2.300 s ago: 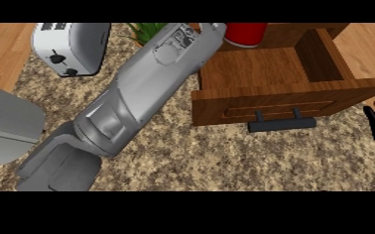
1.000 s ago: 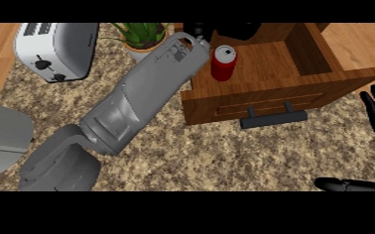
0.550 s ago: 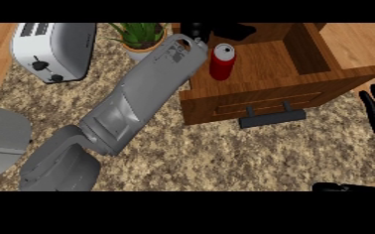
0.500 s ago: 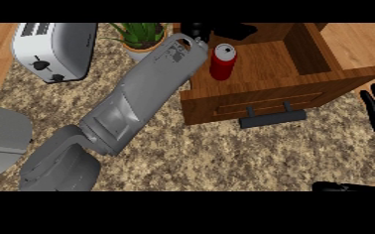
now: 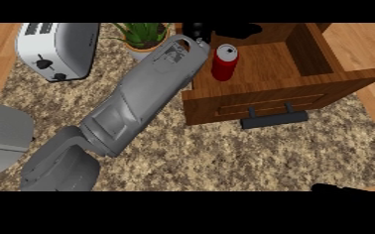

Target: Pick up the can, place it into the drawer and close the drawer

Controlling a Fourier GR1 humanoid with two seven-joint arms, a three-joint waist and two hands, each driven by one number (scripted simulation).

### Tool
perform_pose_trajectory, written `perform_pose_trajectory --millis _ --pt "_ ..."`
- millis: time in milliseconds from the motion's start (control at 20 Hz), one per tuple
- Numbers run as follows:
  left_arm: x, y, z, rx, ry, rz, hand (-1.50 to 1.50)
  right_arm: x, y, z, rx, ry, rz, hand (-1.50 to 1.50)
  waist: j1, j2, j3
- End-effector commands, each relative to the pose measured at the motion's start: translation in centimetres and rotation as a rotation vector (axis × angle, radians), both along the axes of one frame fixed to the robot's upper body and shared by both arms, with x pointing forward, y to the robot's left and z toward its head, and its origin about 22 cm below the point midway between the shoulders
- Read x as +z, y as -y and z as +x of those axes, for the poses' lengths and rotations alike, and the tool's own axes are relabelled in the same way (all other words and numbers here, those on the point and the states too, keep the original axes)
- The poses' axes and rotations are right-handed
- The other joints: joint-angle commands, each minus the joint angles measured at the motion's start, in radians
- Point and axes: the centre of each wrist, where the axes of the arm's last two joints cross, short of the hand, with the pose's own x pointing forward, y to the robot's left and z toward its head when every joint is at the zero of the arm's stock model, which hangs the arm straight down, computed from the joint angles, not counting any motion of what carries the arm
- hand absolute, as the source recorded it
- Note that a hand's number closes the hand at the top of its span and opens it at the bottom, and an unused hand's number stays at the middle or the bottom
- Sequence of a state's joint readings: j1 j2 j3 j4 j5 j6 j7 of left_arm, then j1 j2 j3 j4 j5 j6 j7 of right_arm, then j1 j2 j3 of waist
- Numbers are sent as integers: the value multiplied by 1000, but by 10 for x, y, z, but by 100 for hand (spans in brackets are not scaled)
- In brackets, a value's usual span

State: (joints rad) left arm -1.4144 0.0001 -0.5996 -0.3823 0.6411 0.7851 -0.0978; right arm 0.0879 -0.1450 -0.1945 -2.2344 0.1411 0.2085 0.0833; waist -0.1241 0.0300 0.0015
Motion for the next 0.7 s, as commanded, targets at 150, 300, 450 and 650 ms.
perform_pose_trajectory --millis 150,300,450,650 --pt "-3 5 -8 -34 21 -62 -150 12 -12 8 -8 57 -202 -150 37 -7 -1" --pt "20 11 -3 -18 39 -59 -150 1 -14 17 -49 52 -316 -150 64 -11 0" --pt "16 12 -6 -2 56 -69 -150 0 -23 23 -49 61 -452 -150 64 -12 -1" --pt "21 11 -3 0 42 -73 -150 -20 -34 34 -104 27 -596 -150 97 -19 -1"
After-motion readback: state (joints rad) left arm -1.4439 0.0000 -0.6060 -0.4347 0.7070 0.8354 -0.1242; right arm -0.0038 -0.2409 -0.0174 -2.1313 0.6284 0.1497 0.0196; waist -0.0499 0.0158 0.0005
